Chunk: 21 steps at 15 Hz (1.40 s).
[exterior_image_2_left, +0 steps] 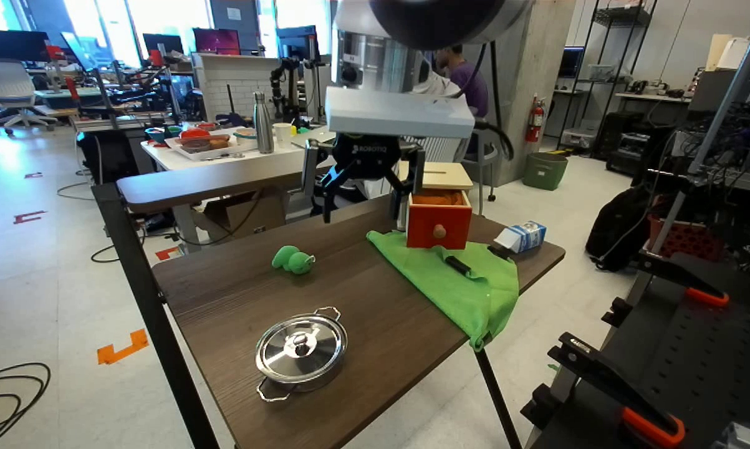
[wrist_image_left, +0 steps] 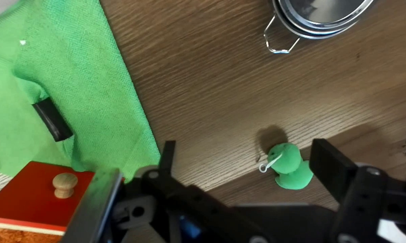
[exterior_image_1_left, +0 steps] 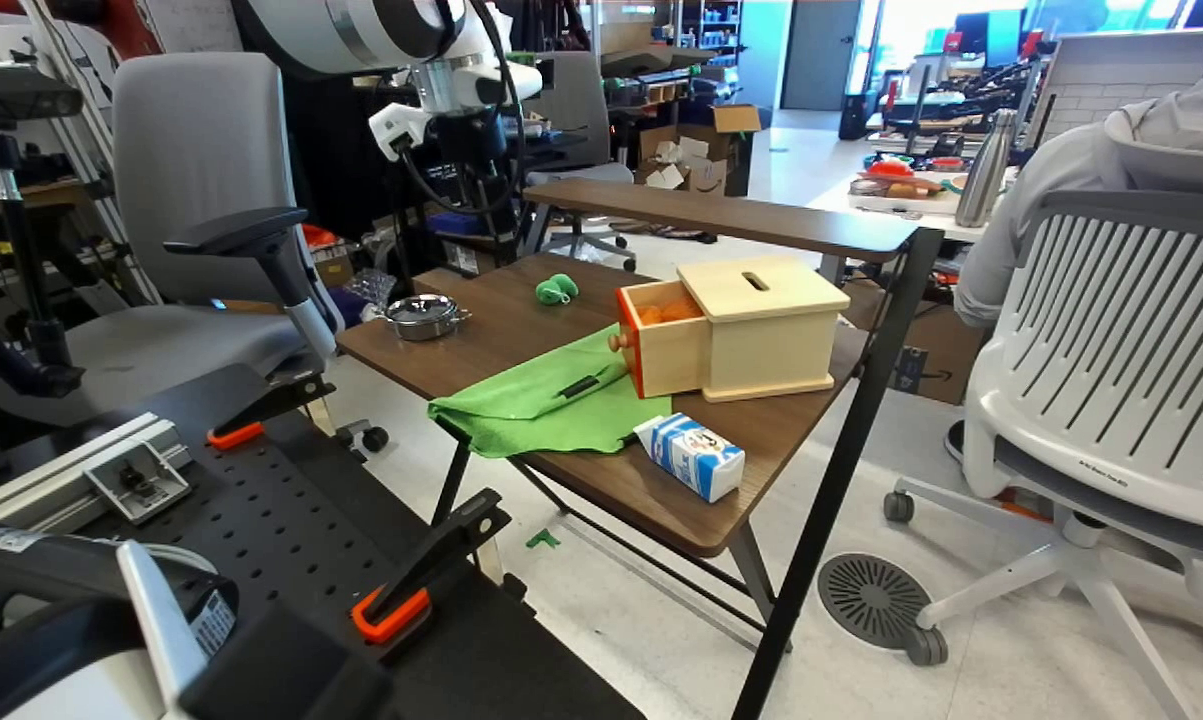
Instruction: Put the green object in the drawer on the table
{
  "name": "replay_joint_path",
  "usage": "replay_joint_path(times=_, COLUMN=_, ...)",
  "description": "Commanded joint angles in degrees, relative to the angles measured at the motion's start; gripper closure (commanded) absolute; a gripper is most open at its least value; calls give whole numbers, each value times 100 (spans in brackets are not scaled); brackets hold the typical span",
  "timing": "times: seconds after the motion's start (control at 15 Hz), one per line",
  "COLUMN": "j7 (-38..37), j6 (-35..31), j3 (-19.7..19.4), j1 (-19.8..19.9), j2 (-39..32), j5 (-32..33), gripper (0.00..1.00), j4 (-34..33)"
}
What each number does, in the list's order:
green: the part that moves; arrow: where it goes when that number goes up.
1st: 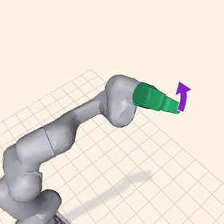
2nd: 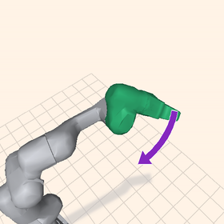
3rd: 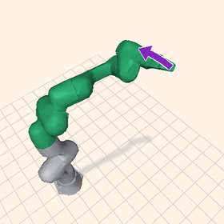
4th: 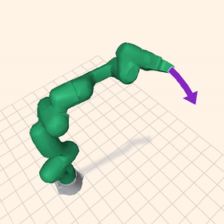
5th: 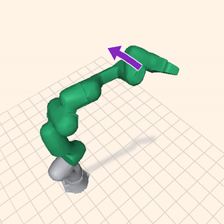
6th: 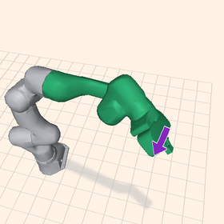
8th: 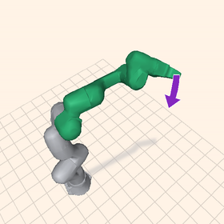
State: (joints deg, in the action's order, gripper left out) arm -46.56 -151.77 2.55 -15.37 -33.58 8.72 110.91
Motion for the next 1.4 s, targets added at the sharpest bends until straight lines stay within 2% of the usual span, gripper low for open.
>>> replay_joint_path(times=0.0, j7=133, j6=96, j3=-191, j1=-293, j2=-650, j5=-152, gripper=0, j4=-770)
replay_joint_path(times=0.73, j7=127, j6=327, j3=-447, j1=-452, j2=-2168, j5=-276, gripper=0, j4=-2800)
replay_joint_path(times=1.33, j7=130, j6=781, j3=-411, j1=-453, j2=-2835, j5=-389, gripper=0, j4=-3824)
